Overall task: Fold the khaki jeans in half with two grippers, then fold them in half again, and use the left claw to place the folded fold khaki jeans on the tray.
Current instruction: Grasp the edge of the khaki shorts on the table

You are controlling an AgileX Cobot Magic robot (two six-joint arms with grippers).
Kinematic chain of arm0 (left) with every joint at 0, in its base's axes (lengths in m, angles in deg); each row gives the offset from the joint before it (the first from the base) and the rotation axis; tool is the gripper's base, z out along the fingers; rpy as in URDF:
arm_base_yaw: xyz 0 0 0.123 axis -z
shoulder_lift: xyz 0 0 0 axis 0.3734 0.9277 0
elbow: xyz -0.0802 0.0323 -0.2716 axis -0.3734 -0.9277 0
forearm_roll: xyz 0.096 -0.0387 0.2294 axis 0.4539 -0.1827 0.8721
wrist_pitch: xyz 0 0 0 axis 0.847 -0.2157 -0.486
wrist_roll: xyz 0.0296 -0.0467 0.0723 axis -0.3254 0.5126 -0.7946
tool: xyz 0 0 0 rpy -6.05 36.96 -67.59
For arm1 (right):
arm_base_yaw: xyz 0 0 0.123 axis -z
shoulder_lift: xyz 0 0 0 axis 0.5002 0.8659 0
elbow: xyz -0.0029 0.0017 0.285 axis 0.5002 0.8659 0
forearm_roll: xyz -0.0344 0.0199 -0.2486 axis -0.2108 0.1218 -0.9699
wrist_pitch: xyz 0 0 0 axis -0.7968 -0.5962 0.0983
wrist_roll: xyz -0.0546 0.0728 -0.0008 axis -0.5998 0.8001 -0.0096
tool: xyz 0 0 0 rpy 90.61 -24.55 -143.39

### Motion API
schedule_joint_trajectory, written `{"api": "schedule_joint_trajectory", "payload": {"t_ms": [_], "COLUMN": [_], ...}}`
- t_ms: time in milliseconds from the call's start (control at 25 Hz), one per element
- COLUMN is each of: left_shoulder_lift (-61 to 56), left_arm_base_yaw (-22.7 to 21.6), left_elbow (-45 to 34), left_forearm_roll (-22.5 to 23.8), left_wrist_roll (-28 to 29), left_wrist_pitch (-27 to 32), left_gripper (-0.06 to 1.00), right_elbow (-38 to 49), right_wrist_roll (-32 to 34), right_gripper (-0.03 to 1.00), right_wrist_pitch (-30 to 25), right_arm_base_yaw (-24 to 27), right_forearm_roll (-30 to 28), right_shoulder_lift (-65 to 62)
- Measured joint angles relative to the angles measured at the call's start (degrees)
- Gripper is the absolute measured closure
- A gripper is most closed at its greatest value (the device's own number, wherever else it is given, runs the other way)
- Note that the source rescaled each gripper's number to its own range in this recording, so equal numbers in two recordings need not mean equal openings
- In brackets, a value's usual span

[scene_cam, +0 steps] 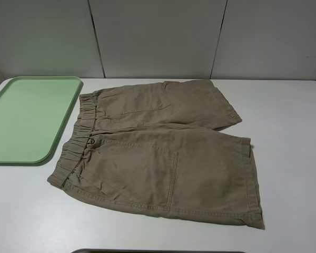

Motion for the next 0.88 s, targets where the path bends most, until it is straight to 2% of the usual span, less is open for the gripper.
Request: {"api": "schedule_joint_trajectory", "payload": {"t_ms": [360, 640, 880], "left_shoulder_lift": [0.0, 0.0, 0.0], "left_arm_base_yaw": [0.0, 0.0, 0.0], "left_elbow": [0.0, 0.0, 0.0], "left_forearm_roll": [-0.7, -10.0, -16.9], "left_wrist_roll": [0.0, 1.1, 1.0], "left_wrist_pitch": [-2.1, -7.3, -12.1], "left_gripper": [-0.01, -0.01, -0.01], "right_elbow": [0.0, 0.0, -0.6], "right_wrist_roll": [0.0, -3.6, -12.8], "right_gripper": [-0.03, -0.03, -0.03], "right_wrist_pitch": [0.0, 0.3, 0.7], "right_arm_base_yaw": [0.0, 0.0, 0.0], "right_forearm_roll": [0.0, 1.2, 9.4], "right_shoulder_lift": [0.0, 0.0, 3.1]}}
